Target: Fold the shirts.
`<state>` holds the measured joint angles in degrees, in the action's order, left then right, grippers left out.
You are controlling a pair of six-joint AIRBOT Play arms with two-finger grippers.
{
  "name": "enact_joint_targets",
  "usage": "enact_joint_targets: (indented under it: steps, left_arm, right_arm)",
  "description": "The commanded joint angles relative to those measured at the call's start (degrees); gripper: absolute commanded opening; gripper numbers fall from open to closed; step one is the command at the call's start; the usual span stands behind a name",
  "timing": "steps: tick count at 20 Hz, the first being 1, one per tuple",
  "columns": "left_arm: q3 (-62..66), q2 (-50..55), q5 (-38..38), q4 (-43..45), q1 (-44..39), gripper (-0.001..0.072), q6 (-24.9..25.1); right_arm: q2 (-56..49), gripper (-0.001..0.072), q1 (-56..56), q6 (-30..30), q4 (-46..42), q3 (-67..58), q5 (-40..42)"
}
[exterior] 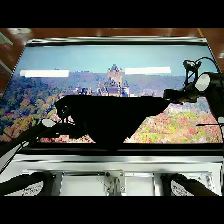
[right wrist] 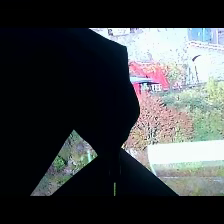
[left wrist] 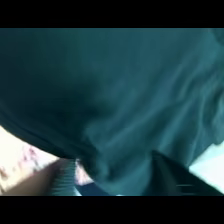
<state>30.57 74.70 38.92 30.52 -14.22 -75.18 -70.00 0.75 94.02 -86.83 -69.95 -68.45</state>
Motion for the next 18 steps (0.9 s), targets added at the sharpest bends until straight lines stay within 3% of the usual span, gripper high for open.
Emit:
enact_joint_targets:
  steps: [1, 2, 3, 5, 6, 9, 11, 15, 18]
  left_arm:
    - [2.5, 2.6, 1.1, -0.2, -0.2, 0.0228, 0.5]
    - [3.0, 2.4, 2.0, -0.2, -0.2, 0.0071, 3.1]
    - [3.7, 1.9, 3.3, -0.1, -0.2, 0.0036, 5.7]
    - [5.9, -1.5, 5.3, 0.4, -0.2, 0.0035, 14.0]
    - [8.1, -4.3, 8.0, 3.7, 0.4, 0.0034, 15.5]
    - [21.0, -16.7, 15.9, 20.8, 5.5, 0.0034, 6.1]
    - [33.6, -25.8, 18.2, 27.6, 10.9, 0.0035, 2.2]
    - [62.4, -36.7, 17.1, 29.1, 24.7, 0.0035, -1.5]
    - [78.7, -38.0, 23.3, 29.1, 32.3, 0.0035, -2.1]
  right_arm:
    - [0.0, 0.0062, 0.1, 0.0, 0.0, 0.0, -0.2]
    - [0.0, 0.0062, 0.1, 0.0, 0.0, 0.0, -0.1]
    - [0.0, 0.0062, 0.1, 0.0, 0.0, 0.0, -0.1]
    - [0.1, 0.0062, 0.1, 0.3, 0.3, -0.1, -0.1]
    - [0.4, 0.0062, 0.1, 0.2, 0.4, -0.5, 0.5]
    - [4.7, 0.0062, 0.0, -1.7, 0.4, -5.7, 4.7]
    - [9.8, 0.0062, 0.0, -2.6, -1.1, -12.4, 8.1]
    - [21.9, 0.0061, 0.0, -2.3, -3.1, -24.0, 13.7]
    - [29.8, 0.0061, 0.0, -1.8, -3.3, -29.1, 11.6]
